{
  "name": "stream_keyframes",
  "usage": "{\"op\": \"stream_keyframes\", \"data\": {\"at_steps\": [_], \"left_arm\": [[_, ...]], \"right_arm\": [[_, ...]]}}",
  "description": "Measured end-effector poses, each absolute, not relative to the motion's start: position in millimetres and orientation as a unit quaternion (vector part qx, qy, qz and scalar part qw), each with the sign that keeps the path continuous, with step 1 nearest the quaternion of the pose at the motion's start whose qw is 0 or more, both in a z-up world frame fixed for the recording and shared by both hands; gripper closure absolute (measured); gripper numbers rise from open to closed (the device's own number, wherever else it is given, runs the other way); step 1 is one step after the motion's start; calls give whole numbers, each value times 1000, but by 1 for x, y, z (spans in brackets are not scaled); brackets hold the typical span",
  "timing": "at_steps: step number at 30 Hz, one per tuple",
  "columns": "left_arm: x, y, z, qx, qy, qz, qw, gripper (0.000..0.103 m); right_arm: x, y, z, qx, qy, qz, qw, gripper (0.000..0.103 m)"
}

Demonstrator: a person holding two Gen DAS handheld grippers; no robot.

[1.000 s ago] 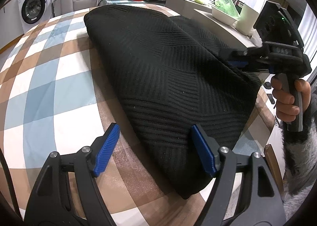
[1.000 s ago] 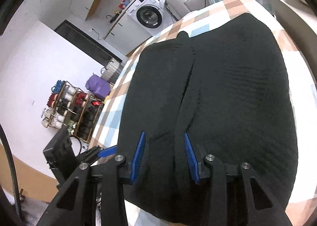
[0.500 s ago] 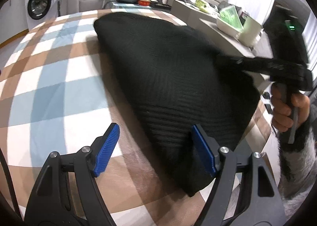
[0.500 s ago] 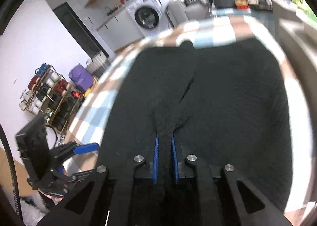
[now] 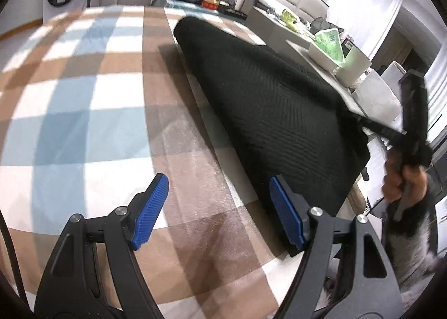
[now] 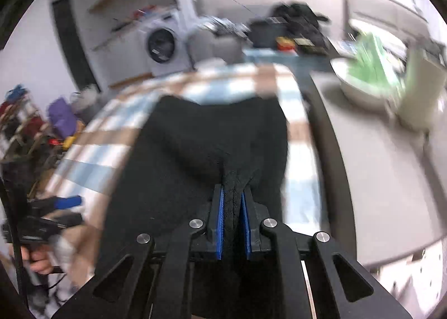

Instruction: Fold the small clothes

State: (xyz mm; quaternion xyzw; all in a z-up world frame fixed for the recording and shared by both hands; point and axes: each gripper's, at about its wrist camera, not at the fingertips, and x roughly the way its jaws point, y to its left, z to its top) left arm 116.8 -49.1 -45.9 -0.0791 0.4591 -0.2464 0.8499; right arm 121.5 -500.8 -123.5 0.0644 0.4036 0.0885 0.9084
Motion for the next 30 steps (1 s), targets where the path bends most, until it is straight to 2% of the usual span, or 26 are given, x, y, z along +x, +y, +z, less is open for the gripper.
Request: {"op": "stream_keyframes", "data": {"at_steps": [3, 5, 7, 10, 11, 12, 14, 17, 21, 30], "left_arm": [[123, -57, -50, -81, 464, -249, 846, 30], [128, -64, -50, -84, 463, -255, 845, 30], [136, -70, -52, -91, 464, -257, 843, 30], [152, -81, -57, -105, 472, -265, 834, 34], [157, -86, -59, -110, 476, -266, 831, 41], [161, -90, -62, -114, 478, -269, 828, 54], [167, -100, -66, -119, 481, -278, 823, 73], [171, -105, -66, -111, 474, -271, 830, 86], [166, -96, -65, -107, 464, -265, 838, 89], [140, -18, -60, -128, 454, -196, 860, 89]], "right_arm": [[125, -514, -134, 101, 415, 96, 899, 84], [121, -524, -132, 109, 406, 95, 902, 68], [118, -531, -132, 115, 400, 86, 905, 58], [121, -537, -140, 130, 412, 90, 897, 57], [124, -534, -144, 136, 417, 93, 894, 57], [126, -534, -147, 141, 420, 96, 891, 57], [130, -532, -151, 154, 427, 110, 884, 58], [133, -528, -157, 174, 431, 132, 875, 60], [131, -509, -157, 158, 430, 150, 876, 62], [130, -420, -157, 127, 450, 241, 851, 62]]}}
